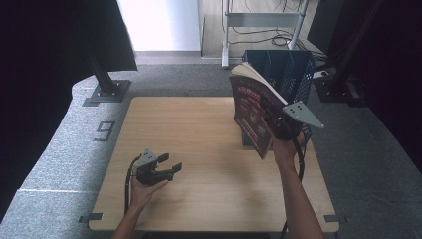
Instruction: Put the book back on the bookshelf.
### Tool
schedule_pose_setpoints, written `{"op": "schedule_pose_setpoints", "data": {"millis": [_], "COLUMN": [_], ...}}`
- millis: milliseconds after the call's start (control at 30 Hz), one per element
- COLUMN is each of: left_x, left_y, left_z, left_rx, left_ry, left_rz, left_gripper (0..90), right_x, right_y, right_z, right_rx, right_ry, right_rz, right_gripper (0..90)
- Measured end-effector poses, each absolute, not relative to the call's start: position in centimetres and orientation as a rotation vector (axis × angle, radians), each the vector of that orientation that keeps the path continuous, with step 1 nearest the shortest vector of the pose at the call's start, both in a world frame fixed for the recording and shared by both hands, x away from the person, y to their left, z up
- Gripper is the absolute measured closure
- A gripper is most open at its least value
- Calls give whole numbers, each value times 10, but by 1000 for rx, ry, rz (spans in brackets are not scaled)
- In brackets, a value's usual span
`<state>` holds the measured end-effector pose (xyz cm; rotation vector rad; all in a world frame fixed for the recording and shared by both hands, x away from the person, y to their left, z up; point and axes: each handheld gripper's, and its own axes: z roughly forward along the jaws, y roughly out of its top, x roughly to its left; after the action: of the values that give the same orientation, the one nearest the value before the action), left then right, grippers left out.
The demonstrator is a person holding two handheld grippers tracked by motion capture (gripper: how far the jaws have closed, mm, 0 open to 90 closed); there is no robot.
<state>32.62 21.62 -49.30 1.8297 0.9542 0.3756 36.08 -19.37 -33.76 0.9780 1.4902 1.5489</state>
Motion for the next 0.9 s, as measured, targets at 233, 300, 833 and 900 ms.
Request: {"op": "schedule_pose_setpoints", "data": {"millis": [233,300,833,900], "left_x": [326,326,327,327], "left_y": [216,216,217,218], "left_z": [-493,-493,-493,-493], "left_rx": [1830,1830,1825,1827], "left_ry": [957,956,959,960], "left_rz": [374,374,374,374], "left_gripper": [286,287,287,286], "right_x": [363,365,381,382], "right_y": [-199,-201,-211,-212], "right_z": [-335,-334,-335,-335], "right_rx": [990,995,1042,1047], "right_ry": [1466,1461,1428,1423], "right_rz": [1543,1535,1493,1491], "right_gripper": [815,815,815,815]}}
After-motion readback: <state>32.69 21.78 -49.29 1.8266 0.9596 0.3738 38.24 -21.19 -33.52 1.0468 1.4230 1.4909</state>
